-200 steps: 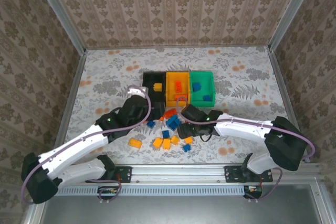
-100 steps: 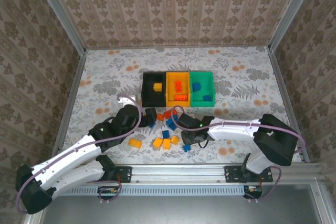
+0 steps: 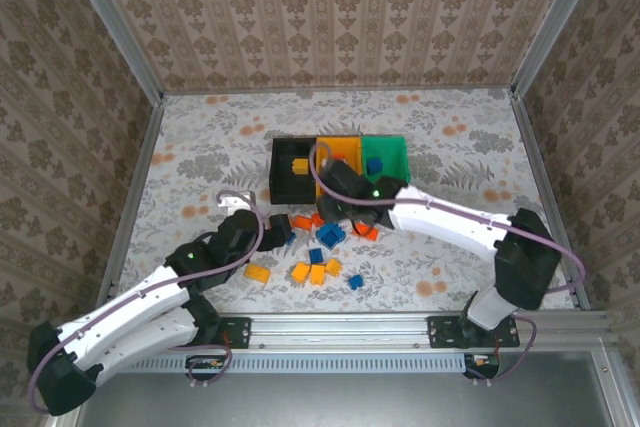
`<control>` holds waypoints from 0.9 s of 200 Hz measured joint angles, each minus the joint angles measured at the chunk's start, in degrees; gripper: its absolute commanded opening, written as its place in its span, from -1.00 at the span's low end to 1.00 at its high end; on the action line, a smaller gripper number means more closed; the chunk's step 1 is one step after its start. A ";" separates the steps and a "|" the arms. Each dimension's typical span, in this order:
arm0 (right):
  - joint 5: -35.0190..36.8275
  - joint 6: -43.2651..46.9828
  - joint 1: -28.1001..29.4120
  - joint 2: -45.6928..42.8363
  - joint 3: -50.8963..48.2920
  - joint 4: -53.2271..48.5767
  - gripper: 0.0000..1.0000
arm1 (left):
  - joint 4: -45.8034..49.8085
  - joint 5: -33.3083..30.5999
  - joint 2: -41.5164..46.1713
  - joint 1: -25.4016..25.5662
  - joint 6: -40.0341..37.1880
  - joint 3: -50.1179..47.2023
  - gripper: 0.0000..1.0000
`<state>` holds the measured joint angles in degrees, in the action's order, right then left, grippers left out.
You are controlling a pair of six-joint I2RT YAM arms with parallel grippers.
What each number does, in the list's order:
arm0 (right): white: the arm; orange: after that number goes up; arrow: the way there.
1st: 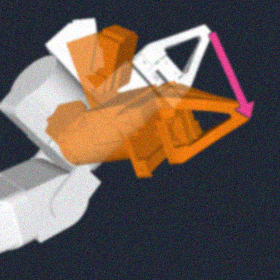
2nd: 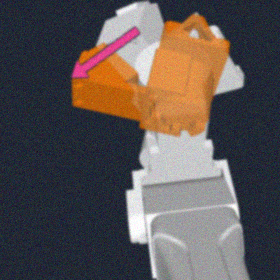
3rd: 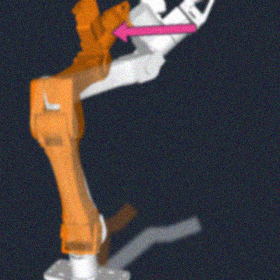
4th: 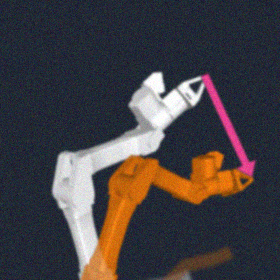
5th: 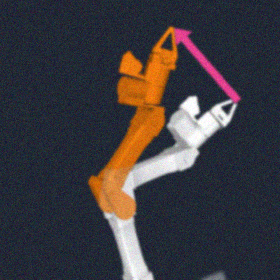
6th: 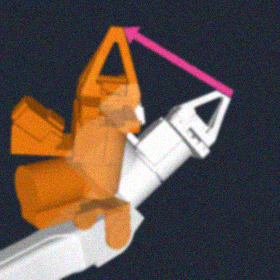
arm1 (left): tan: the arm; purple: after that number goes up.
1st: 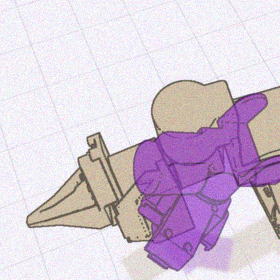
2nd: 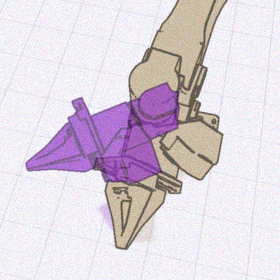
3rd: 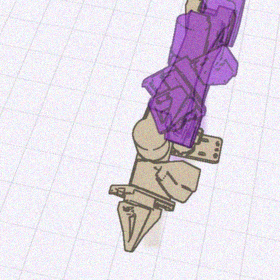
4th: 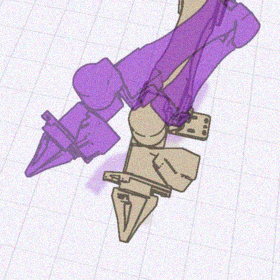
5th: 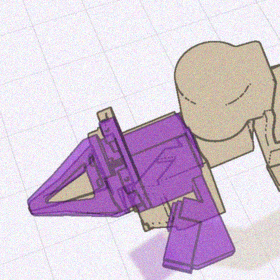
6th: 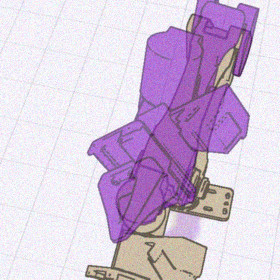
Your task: Sort the legos into containers by color
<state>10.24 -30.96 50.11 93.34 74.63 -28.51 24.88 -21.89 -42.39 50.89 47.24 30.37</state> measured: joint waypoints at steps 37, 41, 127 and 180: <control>-0.59 2.40 -3.21 15.15 18.53 -0.09 -0.42 | 1.49 0.24 1.22 -0.04 1.75 -0.15 1.00; -0.61 2.56 -3.56 17.00 20.35 -0.24 -0.40 | 1.60 0.26 1.29 -0.04 1.92 -0.20 1.00; -0.37 4.07 -6.73 34.05 39.65 -5.88 0.46 | 3.06 2.58 1.75 -0.37 2.75 -0.39 0.99; -0.61 2.16 -6.56 16.46 20.04 1.16 0.54 | 2.99 6.43 -3.82 -0.33 0.96 0.33 0.94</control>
<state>9.63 -28.80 43.55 109.80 94.67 -27.35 27.88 -15.46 -46.22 50.57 48.21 30.70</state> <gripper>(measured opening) 0.767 0.977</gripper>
